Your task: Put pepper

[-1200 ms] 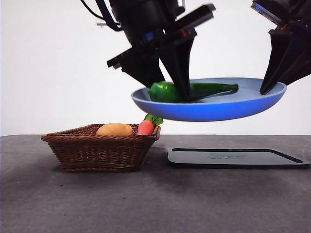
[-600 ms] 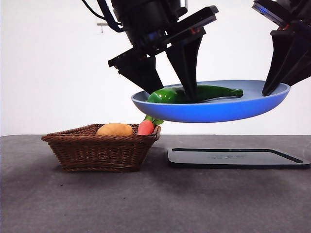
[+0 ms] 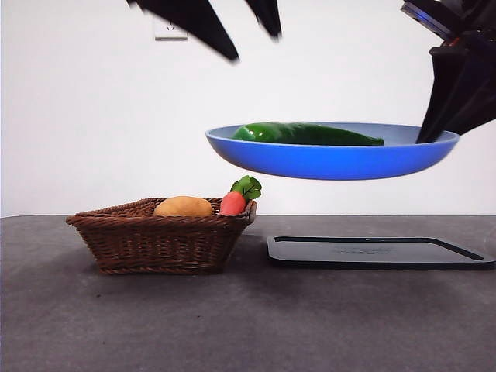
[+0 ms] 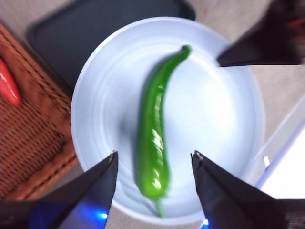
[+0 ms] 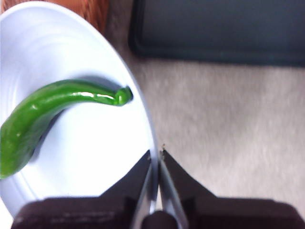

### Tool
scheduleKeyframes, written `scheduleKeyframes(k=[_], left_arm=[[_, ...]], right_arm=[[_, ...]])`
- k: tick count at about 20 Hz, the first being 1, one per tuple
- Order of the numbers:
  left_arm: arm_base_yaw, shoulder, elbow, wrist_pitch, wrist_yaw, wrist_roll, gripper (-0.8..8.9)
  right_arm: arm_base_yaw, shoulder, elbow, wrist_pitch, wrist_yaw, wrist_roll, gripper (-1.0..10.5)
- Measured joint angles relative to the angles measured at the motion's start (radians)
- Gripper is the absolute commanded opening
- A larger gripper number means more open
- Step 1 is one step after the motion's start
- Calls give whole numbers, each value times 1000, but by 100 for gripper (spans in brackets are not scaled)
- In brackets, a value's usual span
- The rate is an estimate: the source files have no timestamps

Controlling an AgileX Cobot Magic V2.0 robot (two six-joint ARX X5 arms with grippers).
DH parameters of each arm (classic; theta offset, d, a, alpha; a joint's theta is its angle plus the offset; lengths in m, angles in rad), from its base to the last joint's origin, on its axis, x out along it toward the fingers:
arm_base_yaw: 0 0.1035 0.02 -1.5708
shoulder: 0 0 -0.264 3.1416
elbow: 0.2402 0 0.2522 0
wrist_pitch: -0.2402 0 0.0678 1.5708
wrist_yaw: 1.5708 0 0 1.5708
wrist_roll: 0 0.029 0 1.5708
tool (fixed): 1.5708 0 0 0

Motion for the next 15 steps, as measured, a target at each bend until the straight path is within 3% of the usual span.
scheduleKeyframes(k=[7, 15], left_arm=[[0, -261, 0, -20, 0, 10, 275], [0, -389, 0, -109, 0, 11, 273]], right_arm=[[-114, 156, 12, 140, -1, 54, 5], [-216, 486, 256, 206, 0, 66, 5]])
